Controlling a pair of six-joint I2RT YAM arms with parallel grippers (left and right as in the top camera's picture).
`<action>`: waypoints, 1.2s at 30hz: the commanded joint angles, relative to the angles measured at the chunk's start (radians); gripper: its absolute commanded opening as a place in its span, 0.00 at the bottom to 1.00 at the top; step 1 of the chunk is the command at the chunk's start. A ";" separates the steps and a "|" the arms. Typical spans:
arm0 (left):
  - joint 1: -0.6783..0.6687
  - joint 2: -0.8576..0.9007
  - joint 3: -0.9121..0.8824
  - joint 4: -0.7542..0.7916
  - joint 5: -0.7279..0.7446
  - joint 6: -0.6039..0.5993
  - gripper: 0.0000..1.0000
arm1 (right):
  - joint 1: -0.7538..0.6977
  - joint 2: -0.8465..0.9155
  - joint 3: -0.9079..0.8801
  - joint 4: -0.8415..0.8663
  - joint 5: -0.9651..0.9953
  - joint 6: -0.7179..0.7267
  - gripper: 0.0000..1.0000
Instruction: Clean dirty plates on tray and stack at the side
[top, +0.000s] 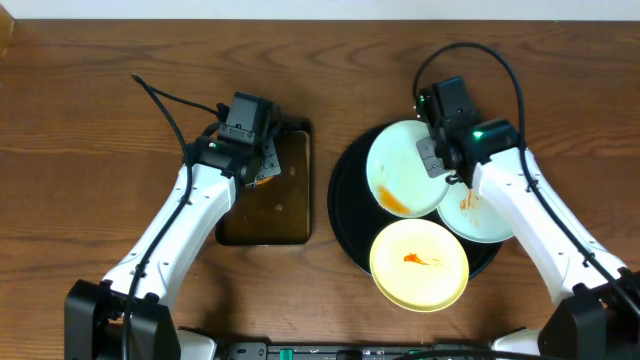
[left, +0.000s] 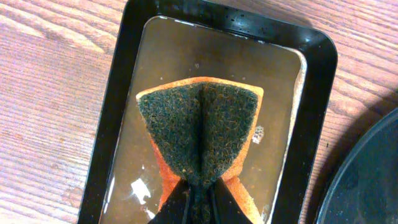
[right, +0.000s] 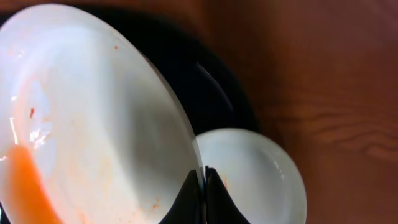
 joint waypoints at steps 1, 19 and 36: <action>0.005 0.000 -0.011 -0.003 -0.024 0.006 0.08 | -0.020 -0.005 0.015 0.034 0.054 0.072 0.01; 0.005 0.000 -0.011 -0.006 -0.024 0.006 0.08 | -0.152 0.008 0.013 -0.043 -0.396 0.115 0.01; 0.005 0.000 -0.011 -0.011 -0.024 0.006 0.08 | -0.176 0.009 0.008 -0.132 -0.408 0.109 0.01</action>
